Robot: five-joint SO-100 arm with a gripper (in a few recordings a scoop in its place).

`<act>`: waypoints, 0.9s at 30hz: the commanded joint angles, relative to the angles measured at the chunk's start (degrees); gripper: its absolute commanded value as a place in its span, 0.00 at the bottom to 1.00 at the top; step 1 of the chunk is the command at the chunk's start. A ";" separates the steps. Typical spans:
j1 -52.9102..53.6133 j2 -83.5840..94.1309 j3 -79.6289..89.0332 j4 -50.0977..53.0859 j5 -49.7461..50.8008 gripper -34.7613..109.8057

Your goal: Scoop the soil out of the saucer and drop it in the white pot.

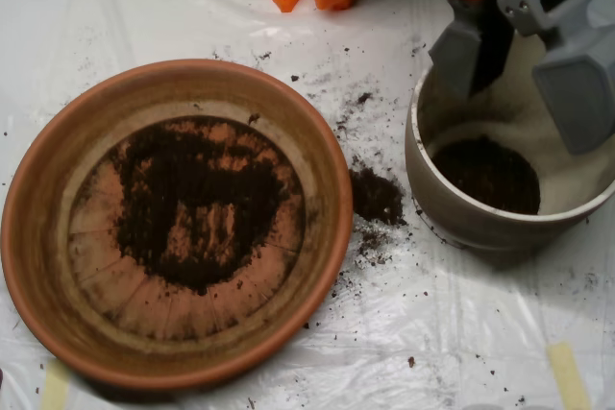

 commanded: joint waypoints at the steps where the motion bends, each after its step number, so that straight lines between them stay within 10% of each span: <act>1: -0.09 6.15 -1.76 -0.97 1.05 0.48; 27: 46.85 36.39 52.65 -26.19 7.56 0.50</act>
